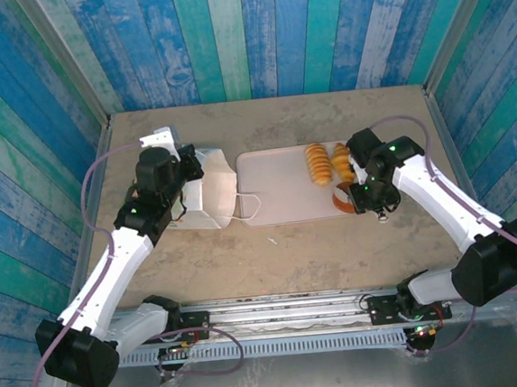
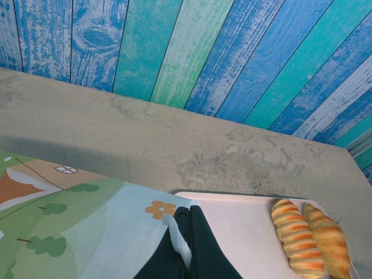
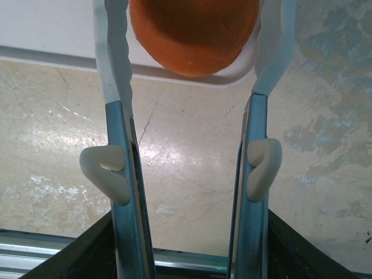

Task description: Take the fake bread out of the paper bag

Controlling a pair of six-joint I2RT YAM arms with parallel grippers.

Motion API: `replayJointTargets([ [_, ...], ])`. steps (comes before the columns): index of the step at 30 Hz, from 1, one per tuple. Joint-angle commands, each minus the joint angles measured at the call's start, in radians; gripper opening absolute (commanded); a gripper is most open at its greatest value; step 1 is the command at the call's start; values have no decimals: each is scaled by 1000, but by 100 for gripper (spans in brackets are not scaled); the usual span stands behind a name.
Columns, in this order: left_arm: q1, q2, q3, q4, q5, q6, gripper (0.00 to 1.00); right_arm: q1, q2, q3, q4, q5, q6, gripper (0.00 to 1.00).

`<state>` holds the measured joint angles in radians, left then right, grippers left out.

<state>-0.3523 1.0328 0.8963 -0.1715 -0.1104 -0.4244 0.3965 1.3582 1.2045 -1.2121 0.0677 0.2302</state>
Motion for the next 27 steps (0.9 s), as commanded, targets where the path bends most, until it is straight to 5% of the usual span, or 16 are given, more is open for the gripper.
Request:
replayJointTargets([
  [1, 3, -4, 5, 22, -4, -2, 0, -7, -34, 37, -3, -12, -13, 55],
  [8, 3, -7, 11, 1, -7, 5, 0, -6, -64, 76, 57, -101, -51, 53],
  [17, 4, -86, -3, -89, -66, 60, 0, 15, -135, 57, 268, -486, -103, 48],
  [27, 3, -197, 4, -229, -123, 144, 0, 287, -95, 64, 426, -622, -189, 48],
])
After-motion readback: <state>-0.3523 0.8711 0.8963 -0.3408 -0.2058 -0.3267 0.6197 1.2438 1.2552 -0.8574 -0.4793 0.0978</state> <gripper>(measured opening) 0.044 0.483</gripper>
